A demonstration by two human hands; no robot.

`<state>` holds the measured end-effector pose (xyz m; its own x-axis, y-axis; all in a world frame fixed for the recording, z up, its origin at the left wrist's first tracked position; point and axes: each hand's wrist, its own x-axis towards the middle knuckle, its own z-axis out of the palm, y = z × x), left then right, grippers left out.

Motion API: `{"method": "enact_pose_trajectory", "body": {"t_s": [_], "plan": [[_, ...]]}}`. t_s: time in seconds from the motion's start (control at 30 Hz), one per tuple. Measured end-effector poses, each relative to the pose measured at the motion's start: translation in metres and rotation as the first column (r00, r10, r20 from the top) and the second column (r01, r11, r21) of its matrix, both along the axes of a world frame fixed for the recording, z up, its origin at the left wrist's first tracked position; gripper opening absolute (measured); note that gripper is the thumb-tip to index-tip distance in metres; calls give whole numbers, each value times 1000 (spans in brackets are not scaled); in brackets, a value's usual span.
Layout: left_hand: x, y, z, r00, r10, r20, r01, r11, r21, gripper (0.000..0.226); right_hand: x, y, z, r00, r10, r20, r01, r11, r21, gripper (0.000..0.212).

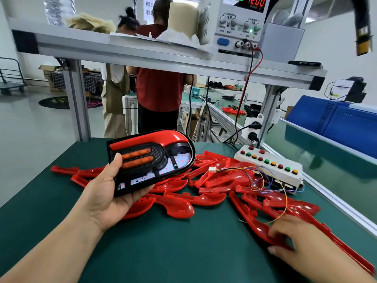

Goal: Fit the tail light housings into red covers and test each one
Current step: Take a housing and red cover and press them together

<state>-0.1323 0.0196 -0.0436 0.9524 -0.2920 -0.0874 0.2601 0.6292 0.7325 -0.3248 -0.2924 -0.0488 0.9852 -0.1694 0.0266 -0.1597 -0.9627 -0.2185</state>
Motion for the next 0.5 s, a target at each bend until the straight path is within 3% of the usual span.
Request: {"method": "enact_pose_trajectory", "body": {"t_s": [0.1,0.2,0.4,0.47,0.5], "plan": [[0,0,0,1000,-2,-1,2,1000,0,42,-7,-5,1,979,-70,190,41,987,153,21],[0,2,1,1000,7,-4,-7,1000,-17,42,-11,-1,10,971,-43,236,-44,935,353,21],[1,6,4,999,40,-4,-40,998,-55,42,21,43,-3,904,238,354,-337,908,249,17],[0,6,5,999,46,-10,-47,997,-62,41,34,47,-5,922,284,264,-344,913,219,7],[1,6,5,999,48,-13,-49,997,-64,41,40,47,-3,940,295,174,-327,923,201,17]]}}
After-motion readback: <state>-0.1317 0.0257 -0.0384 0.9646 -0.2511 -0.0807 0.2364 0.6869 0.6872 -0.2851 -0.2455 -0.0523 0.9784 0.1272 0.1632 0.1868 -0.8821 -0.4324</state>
